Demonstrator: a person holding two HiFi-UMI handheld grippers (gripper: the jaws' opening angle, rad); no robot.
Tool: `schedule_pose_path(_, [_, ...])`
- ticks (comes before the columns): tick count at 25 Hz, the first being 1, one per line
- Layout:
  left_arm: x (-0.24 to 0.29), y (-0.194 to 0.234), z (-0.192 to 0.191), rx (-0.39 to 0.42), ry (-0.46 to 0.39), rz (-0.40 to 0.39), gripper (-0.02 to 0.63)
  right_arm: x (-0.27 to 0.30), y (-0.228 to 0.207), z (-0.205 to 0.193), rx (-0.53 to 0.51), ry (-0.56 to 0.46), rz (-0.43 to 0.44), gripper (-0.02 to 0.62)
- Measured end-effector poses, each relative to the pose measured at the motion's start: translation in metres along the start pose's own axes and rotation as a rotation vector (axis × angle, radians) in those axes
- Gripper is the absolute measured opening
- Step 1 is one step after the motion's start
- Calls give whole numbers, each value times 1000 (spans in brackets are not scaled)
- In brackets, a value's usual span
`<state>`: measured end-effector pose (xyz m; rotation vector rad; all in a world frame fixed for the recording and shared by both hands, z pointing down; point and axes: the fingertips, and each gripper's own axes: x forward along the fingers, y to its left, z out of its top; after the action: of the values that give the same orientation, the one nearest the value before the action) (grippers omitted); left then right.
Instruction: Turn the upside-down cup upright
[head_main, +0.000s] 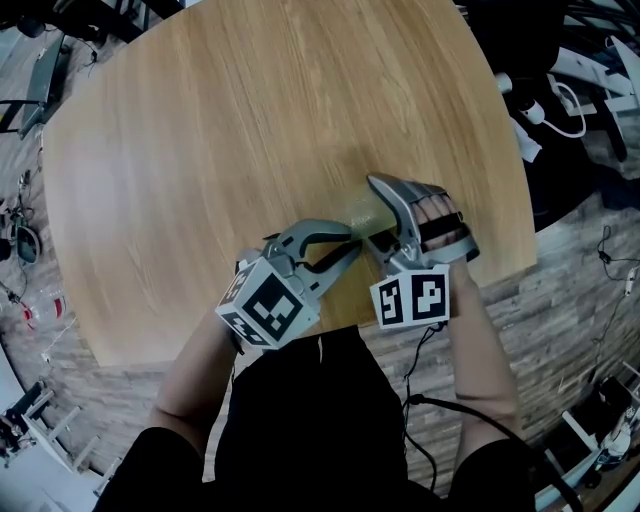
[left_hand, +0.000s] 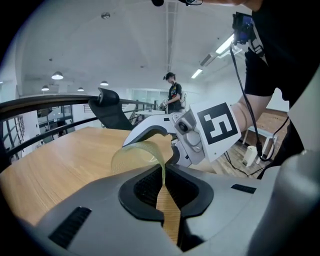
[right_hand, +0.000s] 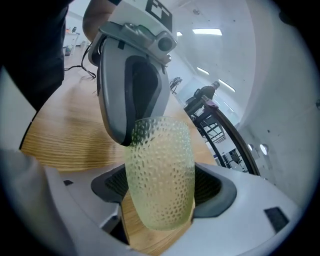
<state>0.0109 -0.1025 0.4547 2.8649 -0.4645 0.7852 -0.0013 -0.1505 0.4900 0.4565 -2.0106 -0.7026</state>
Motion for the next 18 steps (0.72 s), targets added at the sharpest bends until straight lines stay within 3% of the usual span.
schedule_pose_path(4, [1, -3, 1, 39, -5, 16, 32, -1, 4, -3, 61, -11, -2, 311])
schedule_pose_path(8, [-8, -3, 8, 26, -48, -1, 78, -2, 6, -15, 109, 5, -6, 311])
schedule_pose_path(11, [-19, 7, 18, 15, -107, 43, 78, -6, -3, -20, 214, -18, -41, 311])
schedule_pose_path(14, [-34, 29, 30, -18, -201, 136, 78, -13, -17, -19, 376, -78, -69, 311])
schedule_pose_path(18, [-52, 63, 20, -194, -264, 335, 70, -19, -29, -11, 595, -214, -82, 311])
